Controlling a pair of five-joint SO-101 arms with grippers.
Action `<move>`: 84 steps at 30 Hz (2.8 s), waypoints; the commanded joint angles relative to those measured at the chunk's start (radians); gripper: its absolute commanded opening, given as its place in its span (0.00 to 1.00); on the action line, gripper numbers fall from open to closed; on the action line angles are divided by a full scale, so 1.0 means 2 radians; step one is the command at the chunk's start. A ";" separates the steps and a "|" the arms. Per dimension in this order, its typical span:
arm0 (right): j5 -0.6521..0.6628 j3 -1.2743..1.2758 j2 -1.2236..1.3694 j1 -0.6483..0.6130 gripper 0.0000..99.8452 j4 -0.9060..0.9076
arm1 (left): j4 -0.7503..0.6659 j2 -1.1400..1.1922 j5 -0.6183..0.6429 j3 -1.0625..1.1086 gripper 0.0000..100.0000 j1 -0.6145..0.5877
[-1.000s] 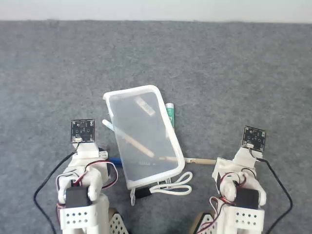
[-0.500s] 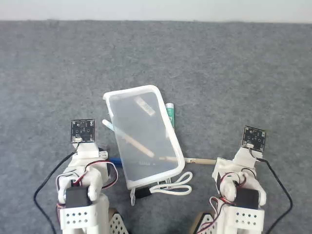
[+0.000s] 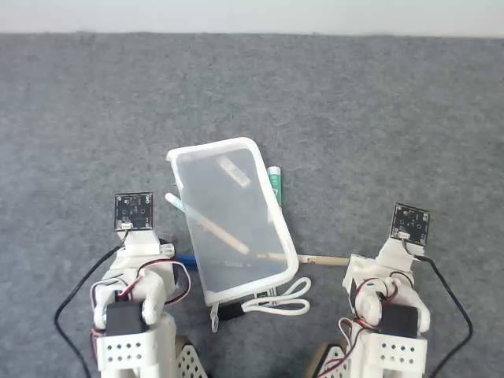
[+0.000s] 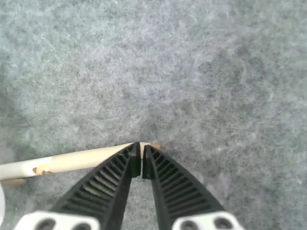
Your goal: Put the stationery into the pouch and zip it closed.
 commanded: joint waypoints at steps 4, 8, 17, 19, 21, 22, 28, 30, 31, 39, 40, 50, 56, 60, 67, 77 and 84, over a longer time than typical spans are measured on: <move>-0.004 0.009 -0.009 -0.003 0.01 0.001 | 0.002 -0.010 -0.003 -0.005 0.01 -0.001; -0.004 0.009 -0.009 -0.003 0.01 0.001 | 0.002 -0.010 -0.002 -0.005 0.01 -0.001; -0.004 0.009 -0.009 -0.003 0.01 0.001 | 0.002 -0.010 -0.005 -0.005 0.01 0.000; -0.004 0.009 -0.009 -0.003 0.01 0.001 | 0.002 -0.010 -0.005 -0.005 0.01 -0.001; -0.003 0.009 -0.009 -0.004 0.01 0.001 | 0.003 -0.010 -0.005 -0.010 0.01 -0.004; -0.002 0.009 -0.009 -0.005 0.01 0.001 | 0.003 -0.010 -0.006 -0.018 0.01 -0.004; 0.012 -0.001 -0.009 -0.033 0.01 -0.002 | 0.001 -0.010 -0.100 -0.040 0.01 -0.005; 0.050 -0.029 -0.009 -0.013 0.01 0.001 | 0.002 -0.010 -0.147 -0.038 0.01 -0.005; 0.072 -0.044 -0.009 -0.001 0.01 0.002 | 0.001 -0.010 -0.165 -0.038 0.01 -0.005; 0.193 -0.133 -0.009 0.038 0.01 -0.003 | 0.001 -0.010 -0.186 -0.037 0.01 -0.005; 0.199 -0.140 -0.009 0.038 0.01 -0.003 | 0.001 -0.010 -0.186 -0.037 0.01 -0.005; 0.198 -0.186 -0.009 0.025 0.01 -0.019 | -0.026 -0.011 -0.186 -0.041 0.01 -0.073; 0.202 -0.226 -0.007 -0.045 0.01 -0.019 | -0.067 -0.011 -0.185 -0.026 0.01 -0.133; 0.201 -0.262 -0.007 -0.116 0.01 0.003 | -0.067 -0.011 -0.185 -0.026 0.01 -0.133; 0.225 -0.275 0.022 -0.221 0.01 0.004 | -0.067 -0.011 -0.185 -0.026 0.01 -0.134; 0.245 -0.385 0.229 -0.330 0.01 0.017 | -0.069 -0.011 -0.186 -0.026 0.01 -0.134; 0.245 -0.389 0.332 -0.425 0.01 0.016 | -0.069 -0.011 -0.186 -0.026 0.01 -0.135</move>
